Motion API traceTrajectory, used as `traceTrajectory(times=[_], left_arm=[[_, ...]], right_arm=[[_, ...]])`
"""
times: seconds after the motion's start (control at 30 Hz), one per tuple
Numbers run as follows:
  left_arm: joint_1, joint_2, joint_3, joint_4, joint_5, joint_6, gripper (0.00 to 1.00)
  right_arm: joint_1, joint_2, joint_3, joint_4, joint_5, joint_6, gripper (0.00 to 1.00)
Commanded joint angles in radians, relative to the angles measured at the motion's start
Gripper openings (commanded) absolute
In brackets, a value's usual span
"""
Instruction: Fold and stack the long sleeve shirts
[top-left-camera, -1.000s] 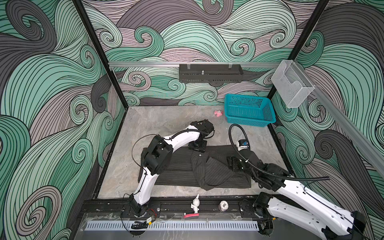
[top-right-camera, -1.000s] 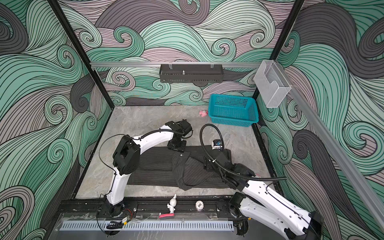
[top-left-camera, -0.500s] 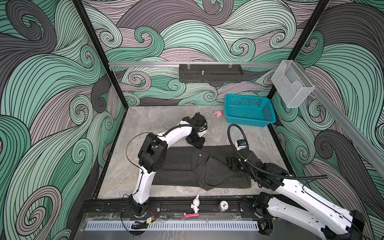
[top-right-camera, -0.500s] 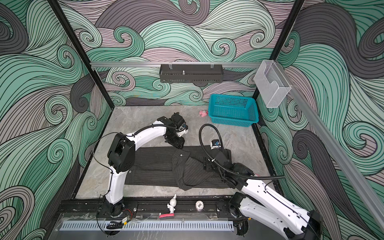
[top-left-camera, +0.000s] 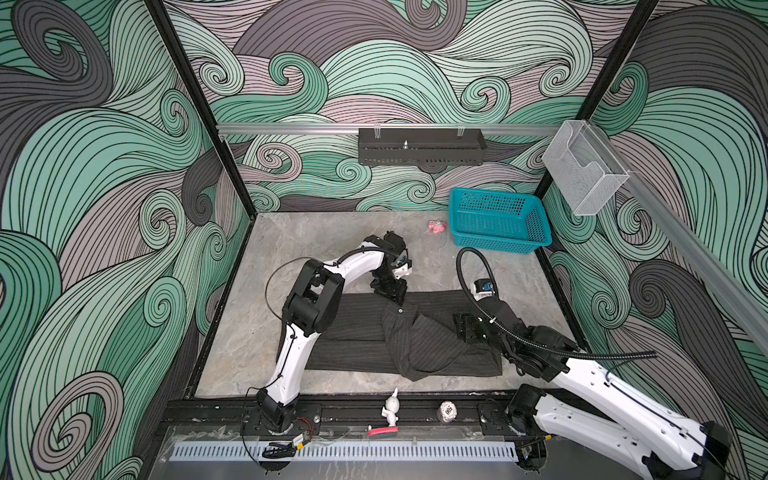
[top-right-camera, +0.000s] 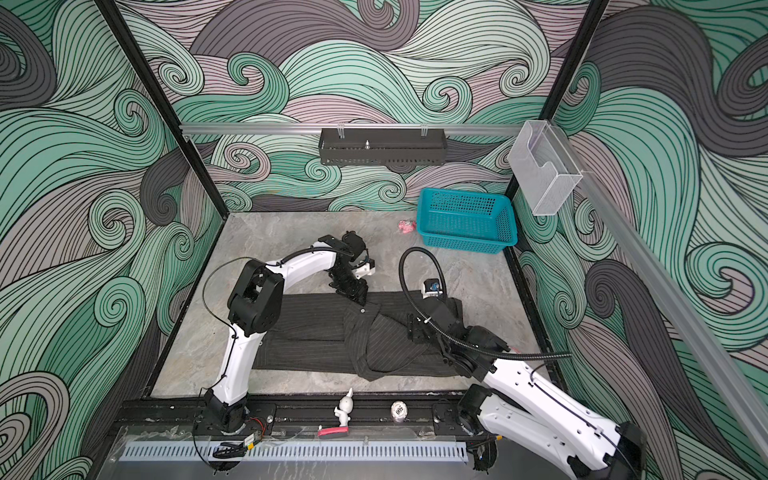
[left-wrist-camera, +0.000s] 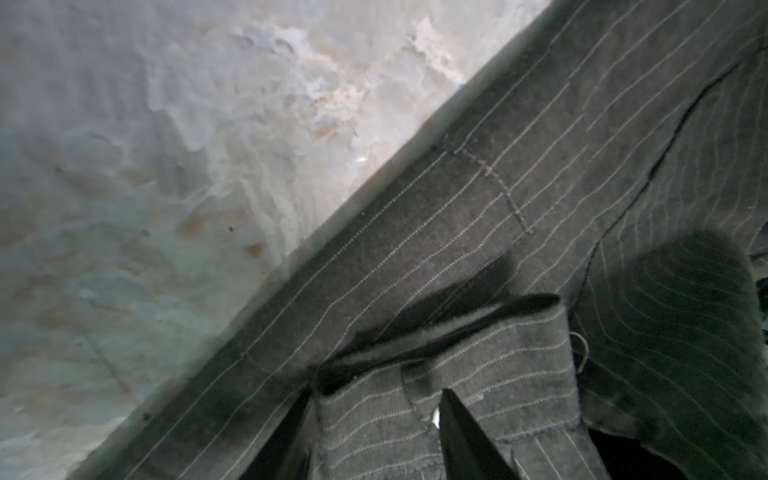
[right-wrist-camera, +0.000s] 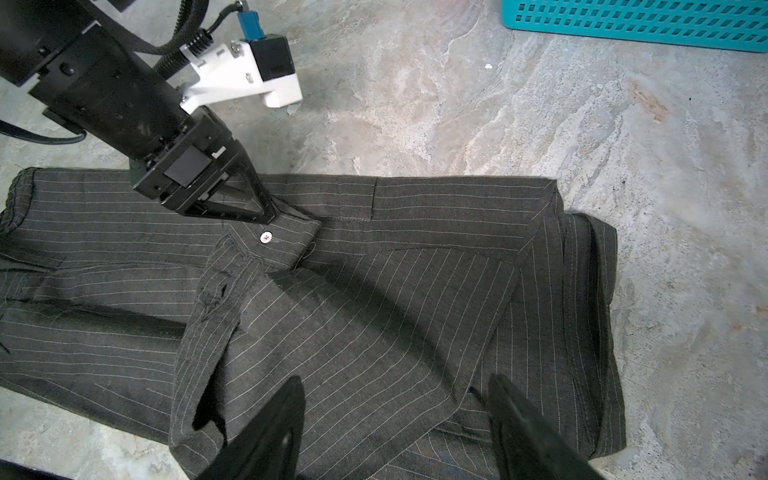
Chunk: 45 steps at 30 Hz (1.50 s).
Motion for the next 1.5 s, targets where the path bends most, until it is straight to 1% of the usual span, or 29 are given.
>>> traceTrajectory(times=[0.0,0.07,0.13,0.23,0.33,0.37,0.47,0.57,0.7,0.83,0.93,1.03,1.1,1.2,1.33,1.47], left_arm=[[0.003,0.03,-0.002,-0.056,0.039,0.022,0.48],[0.003,0.033,-0.008,-0.06,0.04,0.025,0.45],[0.004,0.029,-0.011,-0.059,0.038,0.026,0.39],[0.006,0.012,-0.012,-0.052,0.034,0.025,0.22],[0.006,-0.048,-0.019,-0.034,0.028,0.026,0.03],[0.005,-0.086,-0.026,-0.021,0.032,0.026,0.0],[0.003,-0.228,-0.063,0.025,0.042,-0.002,0.0],[0.002,-0.416,-0.164,0.099,0.054,-0.04,0.0],[-0.011,-0.698,-0.398,0.224,0.087,-0.099,0.0],[-0.043,-0.993,-0.622,0.339,0.152,-0.149,0.0],[-0.089,-1.196,-0.762,0.442,0.183,-0.184,0.0],[-0.132,-1.372,-0.853,0.531,0.2,-0.216,0.0],[-0.153,-1.444,-0.872,0.551,0.215,-0.247,0.0],[-0.185,-1.498,-0.869,0.569,0.234,-0.294,0.0],[-0.24,-1.514,-0.831,0.64,0.244,-0.349,0.0],[-0.294,-1.492,-0.762,0.69,0.243,-0.387,0.0]], right_arm=[[-0.006,-0.003,-0.003,-0.007,0.004,-0.004,0.7],[-0.006,-0.004,-0.005,-0.007,0.006,-0.003,0.7],[-0.006,-0.002,-0.007,-0.007,0.007,-0.002,0.7],[-0.006,0.003,-0.008,-0.007,0.005,0.0,0.7],[-0.008,0.001,-0.008,-0.007,0.008,0.001,0.7],[-0.008,0.0,-0.008,-0.006,0.01,0.001,0.7],[-0.013,0.002,-0.005,-0.006,0.015,0.006,0.71],[-0.028,0.019,0.002,-0.007,0.004,0.032,0.71],[-0.071,0.071,0.029,-0.005,-0.043,0.067,0.71],[-0.113,0.162,0.08,-0.003,-0.107,0.069,0.7],[-0.143,0.231,0.119,0.006,-0.146,0.059,0.69],[-0.18,0.307,0.149,0.028,-0.182,0.045,0.69],[-0.207,0.359,0.166,0.045,-0.203,0.03,0.68],[-0.253,0.443,0.191,0.062,-0.243,0.007,0.67],[-0.319,0.567,0.213,0.086,-0.295,-0.02,0.63],[-0.376,0.664,0.234,0.095,-0.347,-0.046,0.58]])
